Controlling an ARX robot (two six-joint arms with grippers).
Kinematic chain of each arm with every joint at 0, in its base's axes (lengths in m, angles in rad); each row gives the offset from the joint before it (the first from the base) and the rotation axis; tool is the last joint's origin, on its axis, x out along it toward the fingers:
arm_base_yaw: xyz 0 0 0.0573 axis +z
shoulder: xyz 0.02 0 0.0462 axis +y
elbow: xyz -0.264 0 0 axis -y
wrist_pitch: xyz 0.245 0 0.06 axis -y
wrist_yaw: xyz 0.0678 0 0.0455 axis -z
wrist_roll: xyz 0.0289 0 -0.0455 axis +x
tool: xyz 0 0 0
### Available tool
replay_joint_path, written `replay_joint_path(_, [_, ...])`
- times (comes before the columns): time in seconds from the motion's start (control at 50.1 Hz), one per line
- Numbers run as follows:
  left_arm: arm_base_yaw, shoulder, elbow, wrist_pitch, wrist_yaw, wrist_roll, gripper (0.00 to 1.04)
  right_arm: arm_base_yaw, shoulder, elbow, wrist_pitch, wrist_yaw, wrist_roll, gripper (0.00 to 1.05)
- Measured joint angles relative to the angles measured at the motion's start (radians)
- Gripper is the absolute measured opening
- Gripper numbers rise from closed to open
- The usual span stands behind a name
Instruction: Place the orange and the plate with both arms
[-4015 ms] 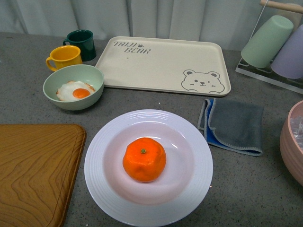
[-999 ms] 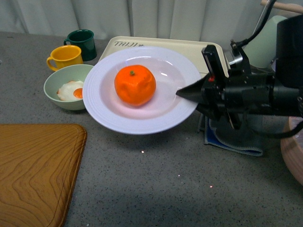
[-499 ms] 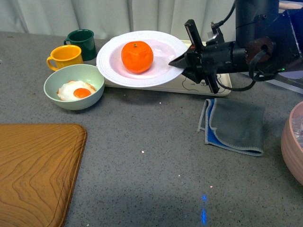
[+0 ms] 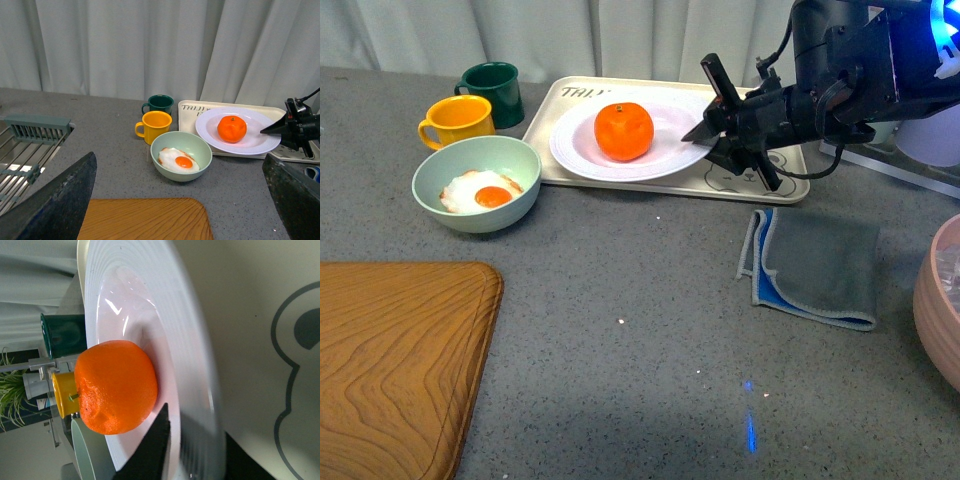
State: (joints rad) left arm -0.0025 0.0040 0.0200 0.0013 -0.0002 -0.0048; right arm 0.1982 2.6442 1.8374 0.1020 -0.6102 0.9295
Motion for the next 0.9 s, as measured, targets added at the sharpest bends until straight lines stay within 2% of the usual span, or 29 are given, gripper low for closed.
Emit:
replay_joint_path(0.08, [0.0, 0.0, 0.0, 0.0, 0.0, 0.0, 0.98, -0.002, -0.011, -0.03, 0.008, 0.019, -0.011, 0.33])
replay_joint_path(0.12, [0.0, 0.0, 0.0, 0.0, 0.0, 0.0, 0.98, -0.001, -0.031, -0.055, -0.018, 0.072, -0.05, 0.42])
replay_joint_path(0.2, [0.0, 0.0, 0.0, 0.0, 0.0, 0.0, 0.98, 0.002, -0.071, -0.106, -0.032, 0.129, -0.113, 0.52])
replay_joint_path(0.34, [0.0, 0.0, 0.0, 0.0, 0.0, 0.0, 0.98, 0.011, -0.227, -0.264, -0.01, 0.324, -0.362, 0.79])
replay_joint_path(0.419, [0.0, 0.0, 0.0, 0.0, 0.0, 0.0, 0.98, 0.018, -0.351, -0.382, 0.069, 0.435, -0.505, 0.96])
replay_joint_path(0.439, [0.0, 0.0, 0.0, 0.0, 0.0, 0.0, 0.98, 0.02, -0.374, -0.406, 0.092, 0.462, -0.541, 0.97])
replay_joint_path(0.479, [0.0, 0.0, 0.0, 0.0, 0.0, 0.0, 0.98, 0.026, -0.412, -0.472, 0.205, 0.558, -0.616, 0.94])
replay_joint_path(0.519, [0.0, 0.0, 0.0, 0.0, 0.0, 0.0, 0.98, 0.03, -0.455, -0.589, 0.478, 0.711, -0.724, 0.85])
replay_joint_path(0.559, [0.0, 0.0, 0.0, 0.0, 0.0, 0.0, 0.98, 0.029, -0.496, -0.713, 0.711, 0.79, -0.803, 0.76])
replay_joint_path(0.639, [0.0, 0.0, 0.0, 0.0, -0.001, 0.0, 0.98, 0.002, -0.593, -0.939, 1.01, 0.795, -0.88, 0.58])
replay_joint_path(0.699, [0.0, 0.0, 0.0, 0.0, 0.0, 0.0, 0.98, -0.024, -0.686, -1.076, 1.102, 0.78, -0.904, 0.44])
replay_joint_path(0.799, [0.0, 0.0, 0.0, 0.0, 0.0, 0.0, 0.98, -0.061, -0.815, -1.248, 1.141, 0.759, -0.919, 0.2])
replay_joint_path(0.899, [0.0, 0.0, 0.0, 0.0, 0.0, 0.0, 0.98, -0.075, -0.89, -1.348, 1.15, 0.735, -0.924, 0.04])
